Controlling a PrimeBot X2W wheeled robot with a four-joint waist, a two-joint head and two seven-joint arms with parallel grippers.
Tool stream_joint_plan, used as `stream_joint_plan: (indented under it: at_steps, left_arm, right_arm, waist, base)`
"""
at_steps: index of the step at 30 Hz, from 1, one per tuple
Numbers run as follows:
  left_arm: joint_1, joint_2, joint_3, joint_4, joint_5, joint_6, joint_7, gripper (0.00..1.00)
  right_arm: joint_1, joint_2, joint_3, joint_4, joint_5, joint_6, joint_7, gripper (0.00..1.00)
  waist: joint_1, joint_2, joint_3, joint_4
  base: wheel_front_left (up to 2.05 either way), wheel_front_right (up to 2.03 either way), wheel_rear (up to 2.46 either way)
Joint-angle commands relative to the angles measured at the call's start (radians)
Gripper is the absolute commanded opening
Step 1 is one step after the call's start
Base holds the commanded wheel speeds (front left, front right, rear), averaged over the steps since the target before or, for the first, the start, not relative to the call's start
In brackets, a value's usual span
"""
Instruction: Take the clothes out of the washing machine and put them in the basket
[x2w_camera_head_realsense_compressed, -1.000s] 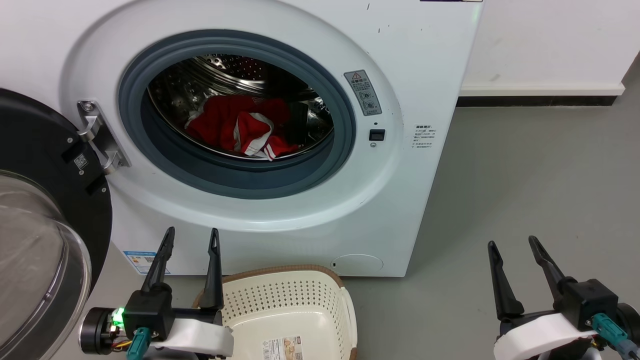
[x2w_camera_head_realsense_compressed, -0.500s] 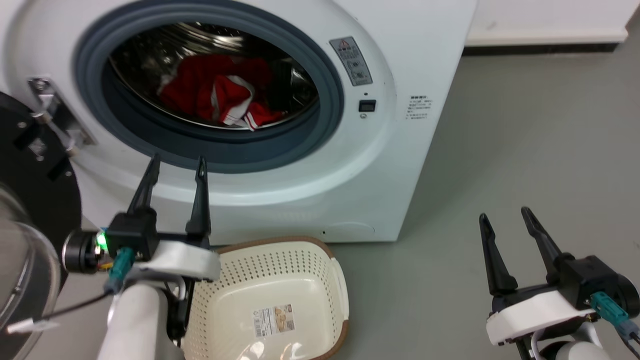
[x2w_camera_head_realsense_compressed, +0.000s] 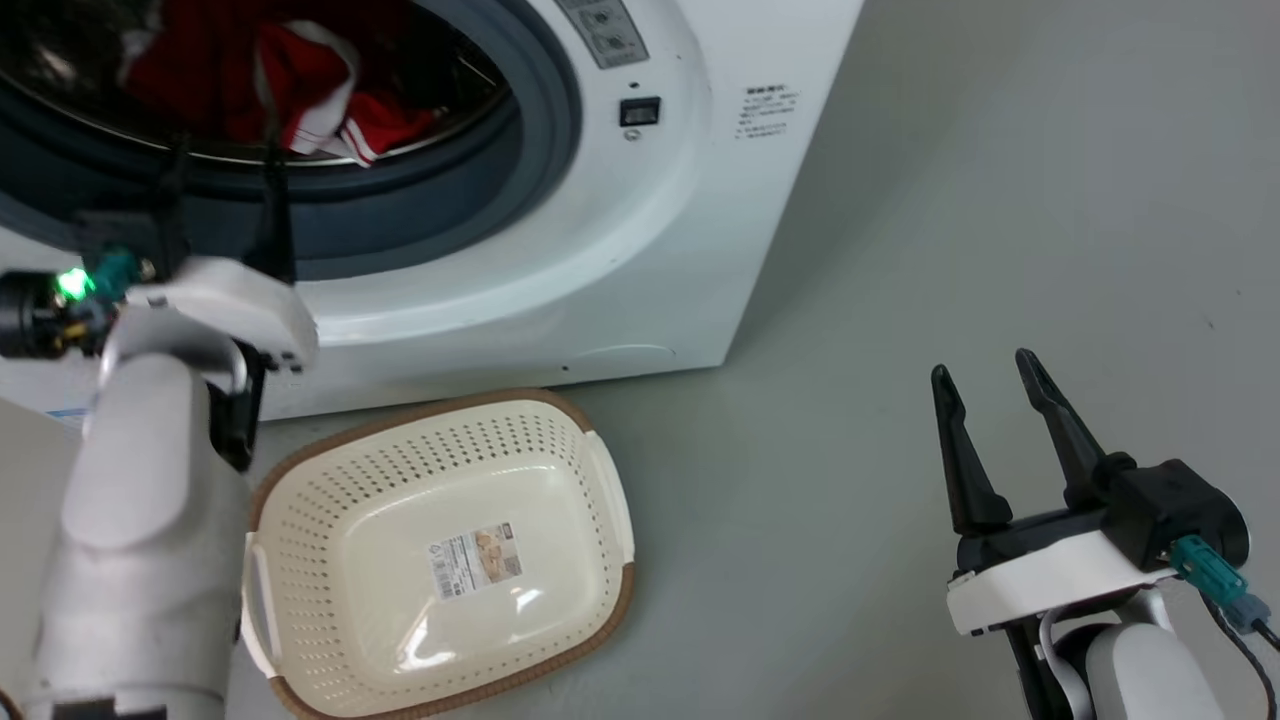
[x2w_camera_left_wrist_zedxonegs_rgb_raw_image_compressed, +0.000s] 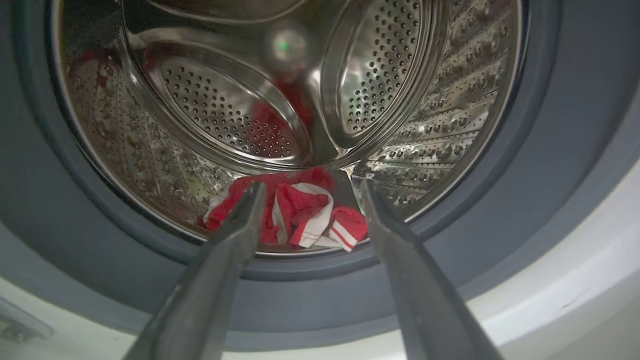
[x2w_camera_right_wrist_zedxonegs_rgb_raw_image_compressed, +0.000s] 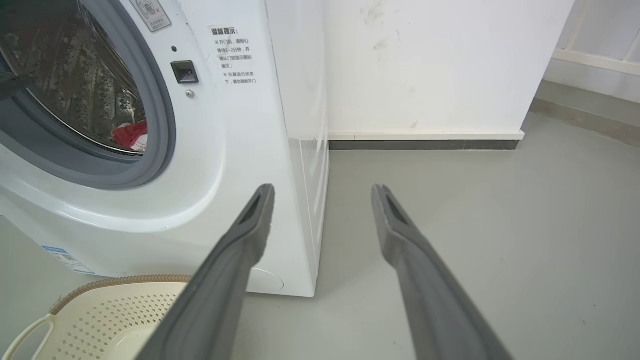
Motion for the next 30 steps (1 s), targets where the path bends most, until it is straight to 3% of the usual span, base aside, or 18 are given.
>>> stream_joint_plan:
  at_steps: [1,8,16,20,30]
  left_arm:
    - [-0.043,0.011,-0.004,0.031,-0.007,-0.005,0.009,1.0]
    - [-0.264,0.089,-0.013,0.21,-0.022,-0.014,0.104,1.0]
    - [-0.439,0.162,-0.037,0.31,-0.027,-0.02,0.273,1.0]
    - [-0.554,0.227,-0.057,0.346,-0.045,-0.022,0.407,1.0]
    - [-0.706,0.317,-0.135,0.359,-0.109,-0.022,0.766,1.0]
  right_arm:
    - [-0.02,-0.002,0.005,0.006,0.011,0.0,-0.009,1.0]
    - [-0.063,-0.002,0.046,0.04,0.049,0.0,-0.04,1.0]
    - [-0.093,-0.002,0.093,0.072,0.093,0.0,-0.064,1.0]
    - [-0.113,-0.002,0.121,0.087,0.124,0.0,-0.074,1.0]
    - [-0.133,-0.002,0.167,0.076,0.163,0.0,-0.08,1.0]
  waist:
    - [-0.0001,0.0,0.044,-0.038]
    - [-0.0001,0.0,0.13,-0.101]
    - [-0.0001,0.0,0.214,-0.161]
    - [-0.0001,0.0,0.272,-0.204]
    - [-0.0001,0.0,0.355,-0.267]
  base:
    - [0.0,0.0,0.0]
    - [0.0,0.0,0.0]
    - [0.0,0.0,0.0]
    - [0.0,0.0,0.0]
    - [0.0,0.0,0.0]
